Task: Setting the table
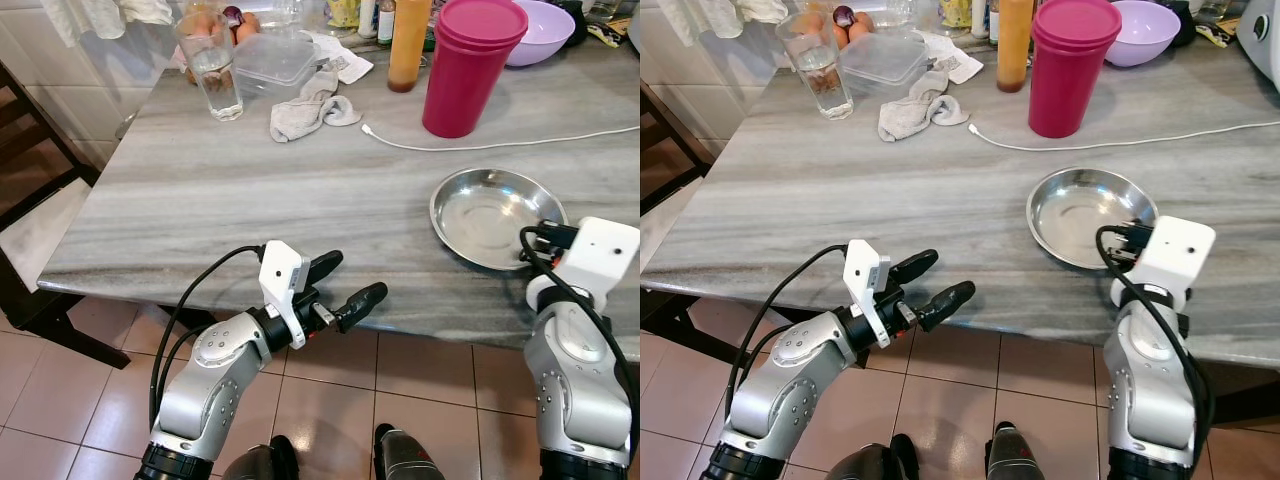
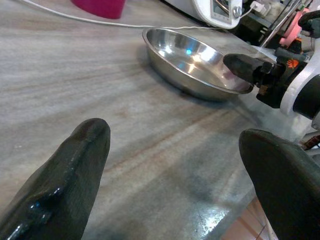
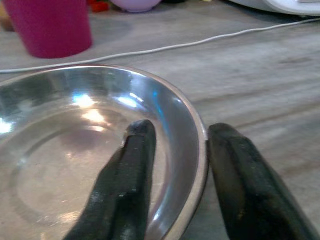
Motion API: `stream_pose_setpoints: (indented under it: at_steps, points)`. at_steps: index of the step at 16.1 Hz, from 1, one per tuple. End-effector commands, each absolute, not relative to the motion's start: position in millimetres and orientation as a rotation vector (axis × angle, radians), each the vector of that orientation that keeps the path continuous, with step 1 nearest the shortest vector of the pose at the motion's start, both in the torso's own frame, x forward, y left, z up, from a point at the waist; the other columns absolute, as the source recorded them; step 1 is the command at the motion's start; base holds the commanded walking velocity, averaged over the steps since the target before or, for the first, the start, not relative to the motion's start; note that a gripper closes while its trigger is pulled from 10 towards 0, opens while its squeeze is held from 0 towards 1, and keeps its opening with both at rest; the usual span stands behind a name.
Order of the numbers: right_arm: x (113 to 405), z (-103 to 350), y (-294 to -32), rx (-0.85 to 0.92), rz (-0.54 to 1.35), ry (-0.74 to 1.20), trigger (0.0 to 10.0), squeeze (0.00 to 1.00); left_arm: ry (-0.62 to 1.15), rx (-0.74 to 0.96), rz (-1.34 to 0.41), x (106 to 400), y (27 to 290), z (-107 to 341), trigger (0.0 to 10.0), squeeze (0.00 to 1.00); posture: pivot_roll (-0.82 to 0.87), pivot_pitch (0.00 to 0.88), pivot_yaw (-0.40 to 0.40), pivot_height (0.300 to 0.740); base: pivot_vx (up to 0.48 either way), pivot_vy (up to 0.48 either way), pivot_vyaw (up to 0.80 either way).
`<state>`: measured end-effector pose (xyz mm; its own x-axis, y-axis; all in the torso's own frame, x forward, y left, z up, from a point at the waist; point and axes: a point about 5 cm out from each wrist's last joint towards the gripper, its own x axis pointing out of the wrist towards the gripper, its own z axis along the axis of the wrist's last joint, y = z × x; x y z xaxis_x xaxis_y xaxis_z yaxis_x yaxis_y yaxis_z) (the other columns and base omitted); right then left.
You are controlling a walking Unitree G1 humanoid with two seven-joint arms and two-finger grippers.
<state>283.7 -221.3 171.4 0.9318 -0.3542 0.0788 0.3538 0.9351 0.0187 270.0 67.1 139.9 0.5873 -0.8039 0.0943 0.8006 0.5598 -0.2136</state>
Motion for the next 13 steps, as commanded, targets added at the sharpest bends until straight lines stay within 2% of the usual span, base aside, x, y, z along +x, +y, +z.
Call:
stream_pose_setpoints:
  at_steps: [1,5,8,10,13]
  points:
    - [281,178,-215,0.016,-0.314,-0.117,10.0,1.00,0.017,-0.219,-0.928,270,70,138,10.0,0.00,-0.34,0.235,0.096,0.740,0.000,0.000,0.00]
    - [266,196,-216,-0.112,-0.305,-0.195,10.0,1.00,-0.014,-0.187,-0.825,278,78,138,10.0,0.00,-0.34,0.234,0.096,0.740,0.000,0.000,0.00]
    - [251,193,-216,-0.206,-0.295,-0.196,10.0,1.00,-0.048,-0.173,-0.718,286,85,140,10.0,0.00,-0.35,0.231,0.096,0.740,0.000,0.000,0.00]
    - [242,194,-215,-0.370,-0.293,-0.224,10.0,1.00,-0.087,-0.154,-0.643,290,91,144,10.0,0.00,-0.35,0.225,0.095,0.740,0.000,0.000,0.00]
    - [235,190,-220,-0.447,-0.369,-0.217,10.0,1.00,-0.115,-0.058,-0.489,293,109,143,10.0,0.00,-0.34,0.214,0.096,0.740,0.000,0.000,0.00]
